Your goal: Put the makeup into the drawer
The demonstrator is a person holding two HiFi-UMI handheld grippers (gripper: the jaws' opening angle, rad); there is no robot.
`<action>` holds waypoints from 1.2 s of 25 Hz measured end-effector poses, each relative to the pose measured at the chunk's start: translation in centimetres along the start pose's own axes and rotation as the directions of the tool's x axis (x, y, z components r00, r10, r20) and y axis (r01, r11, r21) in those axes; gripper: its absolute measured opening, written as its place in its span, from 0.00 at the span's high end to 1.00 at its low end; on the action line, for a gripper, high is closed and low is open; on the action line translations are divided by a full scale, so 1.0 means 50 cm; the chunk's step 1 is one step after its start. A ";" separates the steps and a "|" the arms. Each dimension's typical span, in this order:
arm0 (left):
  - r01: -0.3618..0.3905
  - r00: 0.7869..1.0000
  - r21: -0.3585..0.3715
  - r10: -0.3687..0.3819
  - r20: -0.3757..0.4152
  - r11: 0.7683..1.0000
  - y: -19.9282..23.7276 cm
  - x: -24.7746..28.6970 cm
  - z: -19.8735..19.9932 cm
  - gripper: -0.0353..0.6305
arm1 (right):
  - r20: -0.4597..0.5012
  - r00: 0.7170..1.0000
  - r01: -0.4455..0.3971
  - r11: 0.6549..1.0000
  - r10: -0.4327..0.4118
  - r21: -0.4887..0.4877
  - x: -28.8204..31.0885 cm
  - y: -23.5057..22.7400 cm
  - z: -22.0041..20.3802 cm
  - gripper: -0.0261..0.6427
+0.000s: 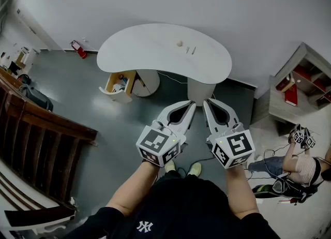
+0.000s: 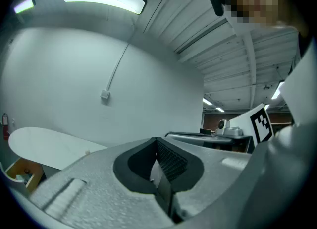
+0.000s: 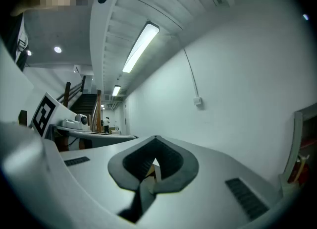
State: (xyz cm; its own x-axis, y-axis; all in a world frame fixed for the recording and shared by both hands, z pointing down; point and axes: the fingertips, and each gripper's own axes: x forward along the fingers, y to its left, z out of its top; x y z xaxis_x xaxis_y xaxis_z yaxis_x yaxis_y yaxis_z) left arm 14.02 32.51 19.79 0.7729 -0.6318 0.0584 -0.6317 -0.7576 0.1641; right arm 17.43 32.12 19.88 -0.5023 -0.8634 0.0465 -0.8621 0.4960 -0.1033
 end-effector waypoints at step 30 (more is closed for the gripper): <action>-0.039 0.999 -0.006 0.039 0.013 0.999 0.000 0.008 0.002 0.93 | 0.007 1.000 0.015 1.000 -0.015 0.026 -0.019 -0.025 0.002 0.94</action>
State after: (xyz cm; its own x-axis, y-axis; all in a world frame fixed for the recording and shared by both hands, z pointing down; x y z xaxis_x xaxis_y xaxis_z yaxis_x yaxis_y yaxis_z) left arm 14.31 32.24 19.70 0.7467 -0.6631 0.0522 -0.6611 -0.7313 0.1679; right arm 19.00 32.32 19.87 -0.4887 -0.8715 0.0413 -0.8676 0.4804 -0.1286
